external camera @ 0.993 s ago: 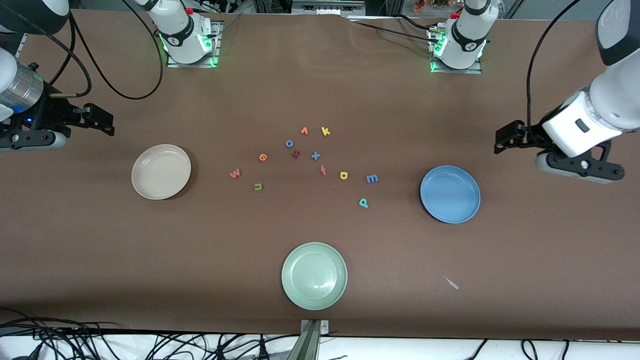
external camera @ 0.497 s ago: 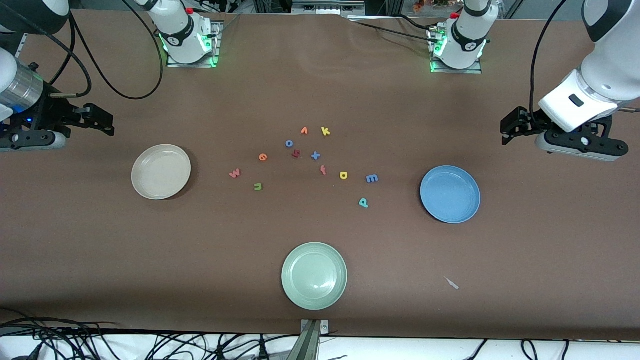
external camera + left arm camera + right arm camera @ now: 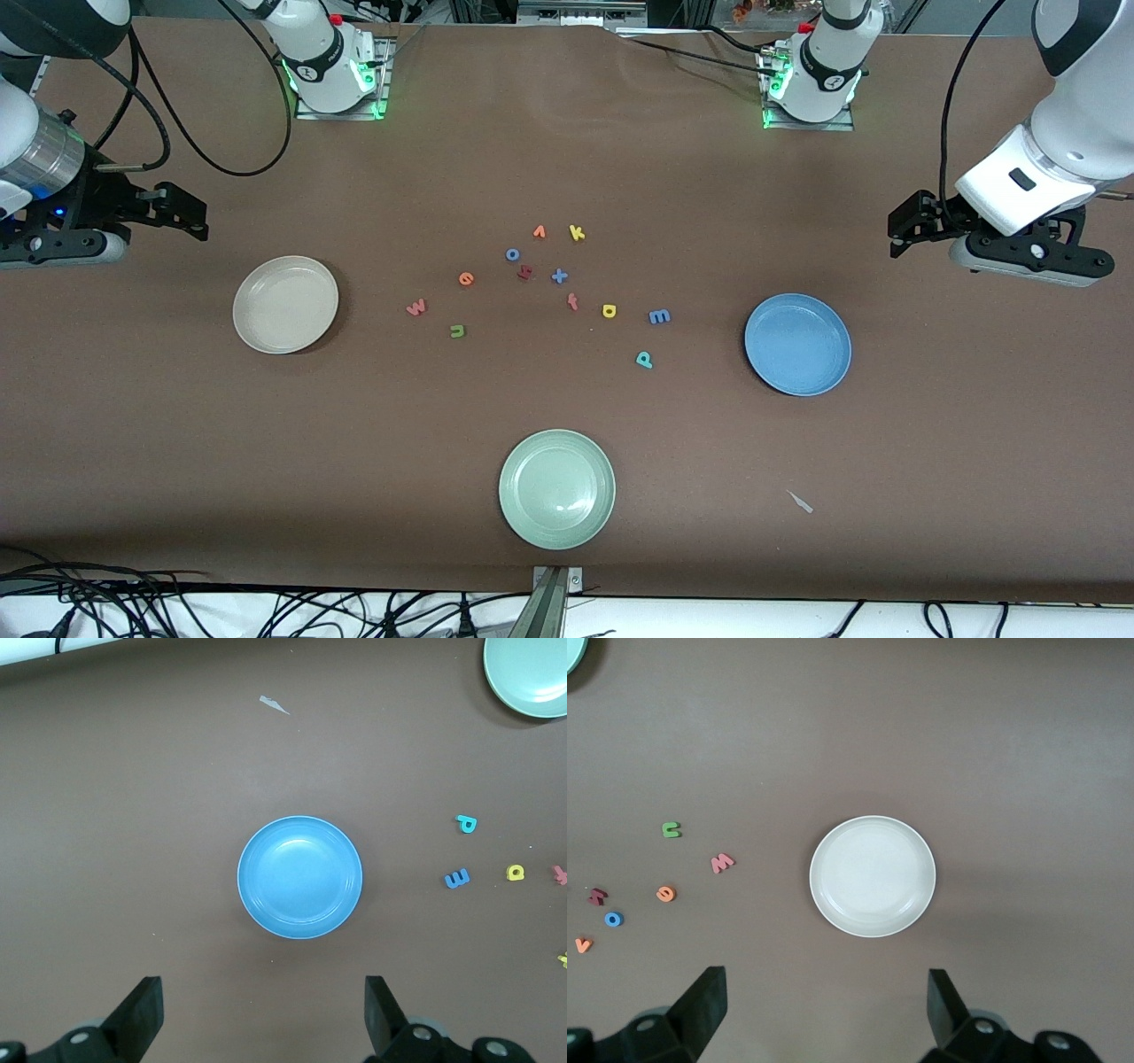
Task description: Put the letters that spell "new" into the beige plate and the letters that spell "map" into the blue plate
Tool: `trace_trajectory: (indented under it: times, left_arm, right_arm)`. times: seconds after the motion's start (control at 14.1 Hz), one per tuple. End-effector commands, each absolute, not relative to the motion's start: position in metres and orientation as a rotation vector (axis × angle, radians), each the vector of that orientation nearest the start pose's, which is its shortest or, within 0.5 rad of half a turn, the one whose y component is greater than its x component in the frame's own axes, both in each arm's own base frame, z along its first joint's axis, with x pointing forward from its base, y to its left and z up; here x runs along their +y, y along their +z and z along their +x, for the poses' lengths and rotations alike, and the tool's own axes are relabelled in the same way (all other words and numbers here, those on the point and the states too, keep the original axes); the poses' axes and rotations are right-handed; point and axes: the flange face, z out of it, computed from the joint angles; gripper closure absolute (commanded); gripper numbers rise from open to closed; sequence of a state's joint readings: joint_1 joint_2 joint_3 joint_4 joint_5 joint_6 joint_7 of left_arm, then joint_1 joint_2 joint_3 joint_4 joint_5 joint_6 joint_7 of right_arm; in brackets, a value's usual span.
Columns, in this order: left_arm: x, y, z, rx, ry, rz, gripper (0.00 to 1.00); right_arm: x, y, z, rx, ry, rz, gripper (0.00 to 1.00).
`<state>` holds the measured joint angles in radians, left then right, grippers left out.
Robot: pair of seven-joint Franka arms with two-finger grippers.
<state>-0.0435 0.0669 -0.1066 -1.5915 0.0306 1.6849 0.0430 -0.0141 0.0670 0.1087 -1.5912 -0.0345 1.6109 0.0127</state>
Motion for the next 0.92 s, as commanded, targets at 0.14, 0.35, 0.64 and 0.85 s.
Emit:
trace_trajectory:
  times: [0.14,0.35,0.64,0.85]
  left_arm:
    - [-0.084,0.592,0.576,0.332,-0.052,-3.073,0.00]
    - [-0.082,0.592,0.576,0.330,-0.055,-3.073,0.00]
    - [-0.078,0.592,0.576,0.330,-0.051,-3.074,0.00]
    - [-0.078,0.592,0.576,0.325,-0.052,-3.074,0.00]
  right_arm:
    - [0.052,0.587,0.569,-0.154,0.042,-3.180,0.00]
    - [0.062,0.587,0.568,-0.182,0.037,-3.176,0.00]
    - [0.064,0.589,0.567,-0.188,0.032,-3.177,0.00]
    - [0.064,0.589,0.567,-0.188,0.027,-3.177,0.00]
